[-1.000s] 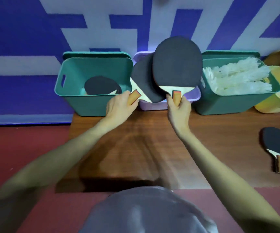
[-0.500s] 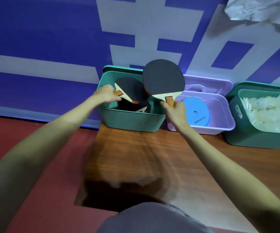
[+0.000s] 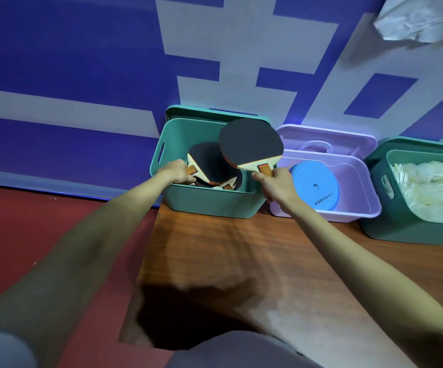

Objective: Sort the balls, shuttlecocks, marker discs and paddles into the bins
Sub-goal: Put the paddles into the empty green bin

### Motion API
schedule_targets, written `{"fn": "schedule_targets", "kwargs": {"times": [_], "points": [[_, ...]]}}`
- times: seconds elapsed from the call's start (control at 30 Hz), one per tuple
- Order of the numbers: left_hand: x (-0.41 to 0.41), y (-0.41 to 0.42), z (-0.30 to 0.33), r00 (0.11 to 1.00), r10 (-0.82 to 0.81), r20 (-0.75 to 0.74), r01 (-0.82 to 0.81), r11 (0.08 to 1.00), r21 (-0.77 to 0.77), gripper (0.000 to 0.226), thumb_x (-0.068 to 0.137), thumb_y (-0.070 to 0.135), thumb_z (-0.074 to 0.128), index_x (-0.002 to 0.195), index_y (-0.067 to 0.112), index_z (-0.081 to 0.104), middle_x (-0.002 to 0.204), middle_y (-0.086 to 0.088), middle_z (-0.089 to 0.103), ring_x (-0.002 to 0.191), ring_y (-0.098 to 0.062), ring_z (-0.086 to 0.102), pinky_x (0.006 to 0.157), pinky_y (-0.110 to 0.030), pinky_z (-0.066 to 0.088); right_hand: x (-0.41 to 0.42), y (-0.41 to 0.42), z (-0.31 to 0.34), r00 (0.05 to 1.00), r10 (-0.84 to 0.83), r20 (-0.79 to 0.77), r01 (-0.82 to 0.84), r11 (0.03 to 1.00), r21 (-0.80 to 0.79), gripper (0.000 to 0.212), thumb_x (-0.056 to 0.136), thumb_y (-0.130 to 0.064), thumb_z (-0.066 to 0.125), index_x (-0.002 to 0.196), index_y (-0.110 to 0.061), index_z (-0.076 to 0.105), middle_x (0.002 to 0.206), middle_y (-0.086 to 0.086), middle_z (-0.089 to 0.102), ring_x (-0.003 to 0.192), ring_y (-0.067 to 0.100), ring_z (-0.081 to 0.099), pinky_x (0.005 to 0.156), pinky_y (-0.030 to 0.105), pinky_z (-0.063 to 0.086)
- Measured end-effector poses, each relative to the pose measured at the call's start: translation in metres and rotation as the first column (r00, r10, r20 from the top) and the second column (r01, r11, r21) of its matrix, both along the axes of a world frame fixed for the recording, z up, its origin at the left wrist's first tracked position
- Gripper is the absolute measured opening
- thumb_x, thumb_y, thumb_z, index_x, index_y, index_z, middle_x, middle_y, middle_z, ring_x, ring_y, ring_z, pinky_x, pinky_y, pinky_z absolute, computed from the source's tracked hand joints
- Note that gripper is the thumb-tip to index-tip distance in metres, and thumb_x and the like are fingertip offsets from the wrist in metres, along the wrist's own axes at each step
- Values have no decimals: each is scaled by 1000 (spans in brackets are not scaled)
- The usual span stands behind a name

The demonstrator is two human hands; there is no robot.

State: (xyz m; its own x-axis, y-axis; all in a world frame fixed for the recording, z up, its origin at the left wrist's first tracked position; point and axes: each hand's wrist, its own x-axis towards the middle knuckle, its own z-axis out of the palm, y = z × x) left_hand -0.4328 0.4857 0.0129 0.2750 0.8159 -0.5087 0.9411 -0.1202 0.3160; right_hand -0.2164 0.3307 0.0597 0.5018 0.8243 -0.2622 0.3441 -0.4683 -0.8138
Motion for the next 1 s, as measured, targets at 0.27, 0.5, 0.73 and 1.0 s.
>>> {"fn": "schedule_targets", "kwargs": {"times": [0.27, 0.5, 0.73, 1.0], "points": [[-1, 0, 12, 995, -28, -101, 34, 997, 63, 20, 84, 26, 67, 90, 9, 58, 103, -12, 65, 99, -32, 61, 82, -38, 48, -3, 23, -1, 993, 114, -23, -116, 984, -136, 32, 83, -20, 65, 59, -11, 46, 46, 5, 44, 41, 22, 42, 44, 27, 35], [-15, -6, 26, 1000, 20, 23, -26, 952, 306, 19, 89, 17, 53, 97, 6, 65, 100, -15, 66, 96, -39, 60, 77, -39, 48, -20, 60, -7, 955, 285, -85, -297, 902, -314, 14, 78, -6, 60, 68, -7, 52, 54, 9, 48, 27, 11, 34, 33, 14, 27], [-34, -19, 28, 989, 32, 142, -79, 939, 335, 8, 87, 15, 54, 83, 17, 60, 95, -8, 68, 92, -30, 62, 72, -35, 49, -32, 82, -31, 950, 290, -114, -312, 895, -318, 7, 84, -10, 59, 89, -7, 54, 53, 6, 44, 34, 12, 38, 32, 13, 30], [-28, -28, 26, 985, 45, 167, -103, 930, 353, 16, 85, 14, 53, 94, 14, 66, 95, -6, 69, 93, -30, 62, 75, -37, 52, -22, 77, -47, 898, 438, 38, -399, 849, -346, 40, 87, -27, 67, 119, -6, 57, 114, 7, 61, 106, 22, 58, 84, 26, 42]]}}
